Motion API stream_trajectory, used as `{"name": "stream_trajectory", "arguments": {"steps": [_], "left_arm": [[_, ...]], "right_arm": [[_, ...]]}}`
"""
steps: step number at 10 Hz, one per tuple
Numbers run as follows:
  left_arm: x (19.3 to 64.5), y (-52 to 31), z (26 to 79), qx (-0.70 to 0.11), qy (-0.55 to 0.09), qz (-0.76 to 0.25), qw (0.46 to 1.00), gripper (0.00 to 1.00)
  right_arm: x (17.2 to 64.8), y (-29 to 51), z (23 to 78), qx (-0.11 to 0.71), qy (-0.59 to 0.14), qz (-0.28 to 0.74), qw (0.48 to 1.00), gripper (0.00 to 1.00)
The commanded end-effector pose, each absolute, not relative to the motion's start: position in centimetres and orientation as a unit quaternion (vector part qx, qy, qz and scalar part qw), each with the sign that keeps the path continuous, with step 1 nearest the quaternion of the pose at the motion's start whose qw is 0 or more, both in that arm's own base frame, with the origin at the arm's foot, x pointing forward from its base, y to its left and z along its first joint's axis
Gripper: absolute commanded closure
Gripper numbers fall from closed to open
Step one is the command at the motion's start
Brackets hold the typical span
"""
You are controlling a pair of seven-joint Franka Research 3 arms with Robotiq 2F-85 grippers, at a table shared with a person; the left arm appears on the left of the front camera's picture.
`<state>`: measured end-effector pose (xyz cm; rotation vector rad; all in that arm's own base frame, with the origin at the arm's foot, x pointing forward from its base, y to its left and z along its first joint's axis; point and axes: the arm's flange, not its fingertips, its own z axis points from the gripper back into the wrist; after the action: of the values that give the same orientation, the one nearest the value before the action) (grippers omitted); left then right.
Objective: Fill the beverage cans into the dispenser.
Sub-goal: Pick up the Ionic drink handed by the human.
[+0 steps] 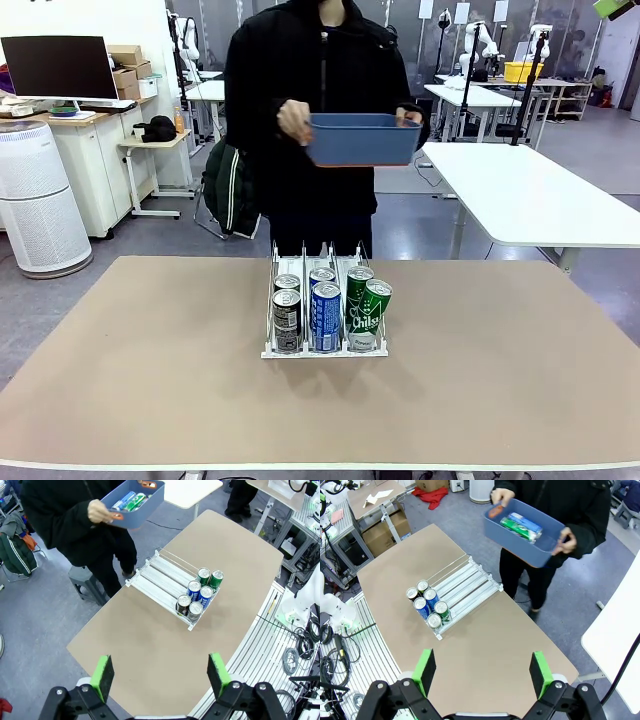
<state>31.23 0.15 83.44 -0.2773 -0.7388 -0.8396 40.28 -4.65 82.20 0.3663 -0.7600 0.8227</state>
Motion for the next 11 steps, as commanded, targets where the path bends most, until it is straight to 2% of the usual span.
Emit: {"name": "stream_trajectory", "arguments": {"steps": [1,11], "left_arm": [[31.20,0.15,83.48,-0.134,-0.350,-0.399,0.837,0.00],[31.20,0.15,83.48,-0.134,-0.350,-0.399,0.837,0.00]], "right_arm": [[40.25,-4.66,82.14,0.174,-0.359,0.388,0.831,0.00],[40.25,-4.66,82.14,0.174,-0.359,0.388,0.831,0.00]]}}
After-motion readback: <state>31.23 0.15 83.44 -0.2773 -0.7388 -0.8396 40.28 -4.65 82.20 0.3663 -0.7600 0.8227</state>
